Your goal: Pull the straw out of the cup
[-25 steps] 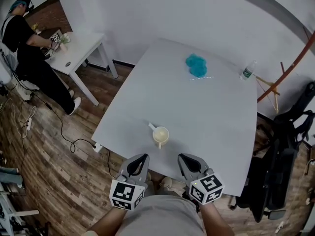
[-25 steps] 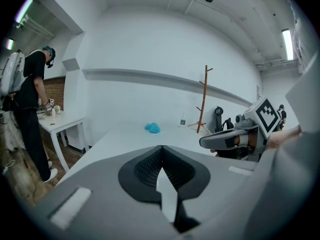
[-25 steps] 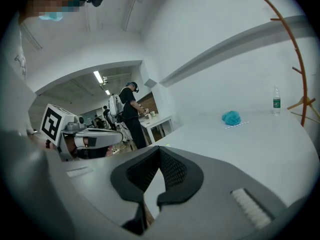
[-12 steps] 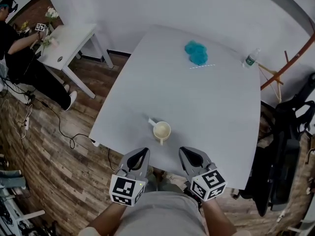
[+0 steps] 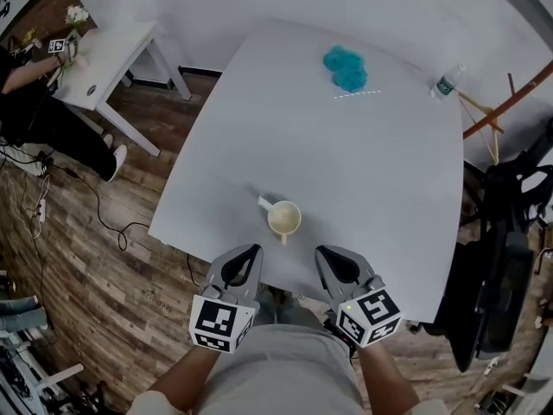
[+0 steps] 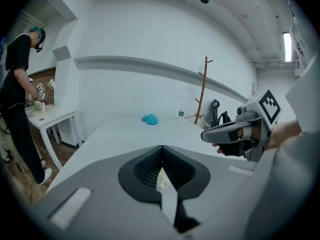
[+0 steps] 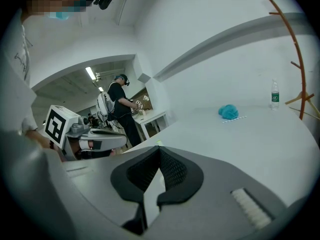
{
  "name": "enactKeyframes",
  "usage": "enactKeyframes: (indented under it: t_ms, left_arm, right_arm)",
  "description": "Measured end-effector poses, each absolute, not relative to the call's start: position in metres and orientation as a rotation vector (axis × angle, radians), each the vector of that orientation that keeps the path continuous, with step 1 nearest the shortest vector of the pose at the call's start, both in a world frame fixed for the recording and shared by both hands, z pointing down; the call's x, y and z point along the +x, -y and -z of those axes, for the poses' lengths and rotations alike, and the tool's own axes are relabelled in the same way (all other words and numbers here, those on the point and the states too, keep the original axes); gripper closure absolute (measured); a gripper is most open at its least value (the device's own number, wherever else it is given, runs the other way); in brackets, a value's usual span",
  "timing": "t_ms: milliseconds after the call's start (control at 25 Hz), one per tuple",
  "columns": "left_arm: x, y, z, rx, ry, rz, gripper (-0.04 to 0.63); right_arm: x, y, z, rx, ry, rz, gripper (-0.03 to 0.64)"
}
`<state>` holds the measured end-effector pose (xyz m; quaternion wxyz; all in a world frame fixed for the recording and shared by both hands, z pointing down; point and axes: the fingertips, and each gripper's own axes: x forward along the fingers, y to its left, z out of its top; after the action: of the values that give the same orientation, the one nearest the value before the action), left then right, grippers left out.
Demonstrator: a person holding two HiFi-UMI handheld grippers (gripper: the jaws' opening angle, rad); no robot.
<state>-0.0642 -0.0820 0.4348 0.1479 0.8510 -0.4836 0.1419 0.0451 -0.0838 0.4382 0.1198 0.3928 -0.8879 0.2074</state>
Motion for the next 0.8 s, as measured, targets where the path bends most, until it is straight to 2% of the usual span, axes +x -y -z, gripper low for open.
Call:
enactKeyframes:
  t_ms: [800]
  left_arm:
    - [-0.074, 0.115, -0.473, 2.386, 1.347, -0.448, 0.555]
  right_arm:
    - [0.026, 0.099, -0.464, 1.107, 2.562, -0.678, 0.611]
